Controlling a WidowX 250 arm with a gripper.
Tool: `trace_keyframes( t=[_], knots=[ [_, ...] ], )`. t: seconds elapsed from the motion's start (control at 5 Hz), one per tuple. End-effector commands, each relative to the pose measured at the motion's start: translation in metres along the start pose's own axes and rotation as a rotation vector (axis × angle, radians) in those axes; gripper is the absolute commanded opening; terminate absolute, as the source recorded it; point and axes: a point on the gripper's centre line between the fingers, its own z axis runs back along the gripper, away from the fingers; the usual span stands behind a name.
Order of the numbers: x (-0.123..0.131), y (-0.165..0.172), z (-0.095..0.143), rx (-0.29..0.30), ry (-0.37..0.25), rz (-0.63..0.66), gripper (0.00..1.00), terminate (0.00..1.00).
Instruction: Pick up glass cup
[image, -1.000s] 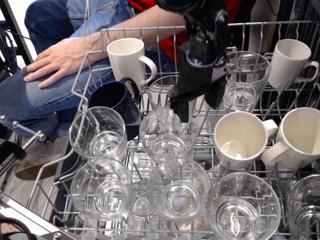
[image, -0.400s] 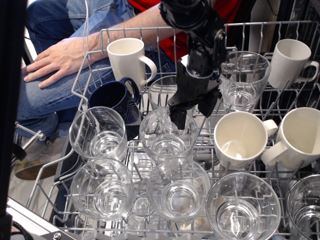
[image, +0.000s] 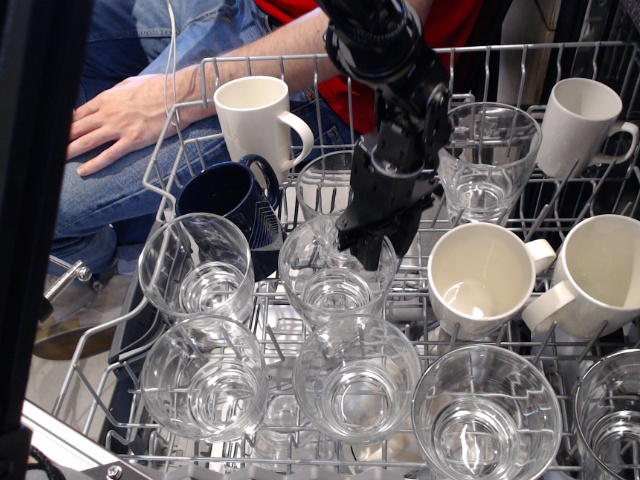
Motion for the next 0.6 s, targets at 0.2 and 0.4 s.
trace_keyframes(
  t=[0.2,0.4],
  knots=[
    [0.011,-0.007,0.033,-0.039,0.009,0.028,0.00,0.00],
    [0.014,-0.007,0.049,-0.080,0.016,0.000,0.00,0.00]
  ],
)
